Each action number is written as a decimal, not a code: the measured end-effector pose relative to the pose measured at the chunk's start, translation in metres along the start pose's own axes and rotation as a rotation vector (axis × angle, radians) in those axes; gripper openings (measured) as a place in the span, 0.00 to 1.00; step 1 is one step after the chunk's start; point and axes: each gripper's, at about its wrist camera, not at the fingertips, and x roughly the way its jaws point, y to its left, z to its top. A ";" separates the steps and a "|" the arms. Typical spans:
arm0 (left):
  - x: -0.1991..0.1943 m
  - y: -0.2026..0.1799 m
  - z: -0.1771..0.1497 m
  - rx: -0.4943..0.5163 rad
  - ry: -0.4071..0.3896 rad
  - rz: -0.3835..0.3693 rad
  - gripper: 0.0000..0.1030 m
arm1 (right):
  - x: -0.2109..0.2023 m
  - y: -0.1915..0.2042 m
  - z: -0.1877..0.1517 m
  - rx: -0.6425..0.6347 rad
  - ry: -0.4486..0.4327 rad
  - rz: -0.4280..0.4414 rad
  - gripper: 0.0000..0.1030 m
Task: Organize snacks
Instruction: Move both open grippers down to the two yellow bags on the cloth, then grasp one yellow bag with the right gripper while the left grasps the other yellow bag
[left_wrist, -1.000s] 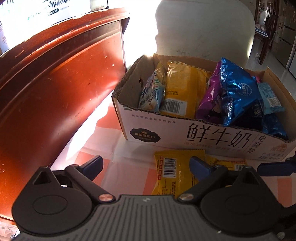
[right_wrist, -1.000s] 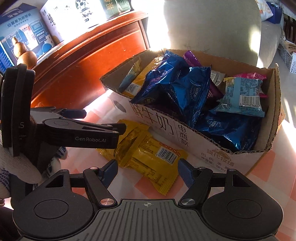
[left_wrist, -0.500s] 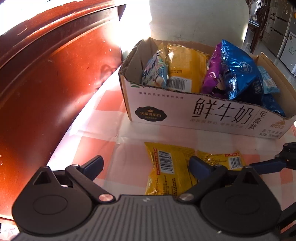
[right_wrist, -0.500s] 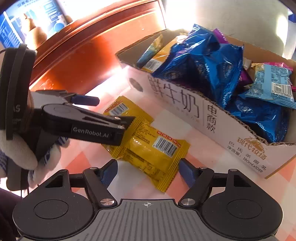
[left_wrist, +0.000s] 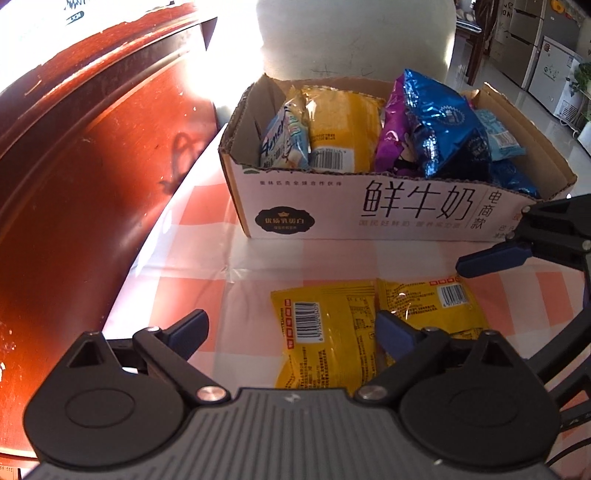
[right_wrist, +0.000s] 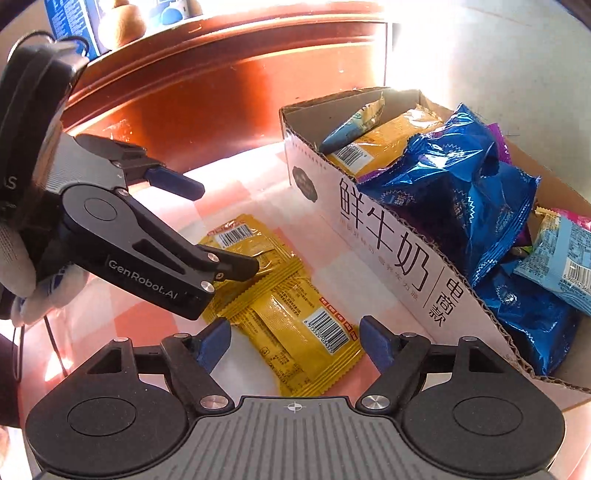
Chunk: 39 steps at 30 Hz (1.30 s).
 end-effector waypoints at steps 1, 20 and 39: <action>0.001 -0.001 0.000 0.003 0.003 -0.002 0.93 | 0.003 0.001 0.000 -0.013 -0.003 -0.011 0.76; 0.003 -0.010 -0.002 0.095 0.041 -0.055 0.92 | -0.004 -0.006 -0.008 0.026 0.077 -0.026 0.73; 0.008 -0.006 -0.003 0.172 0.068 0.016 0.93 | -0.020 0.001 -0.007 -0.109 0.062 -0.019 0.77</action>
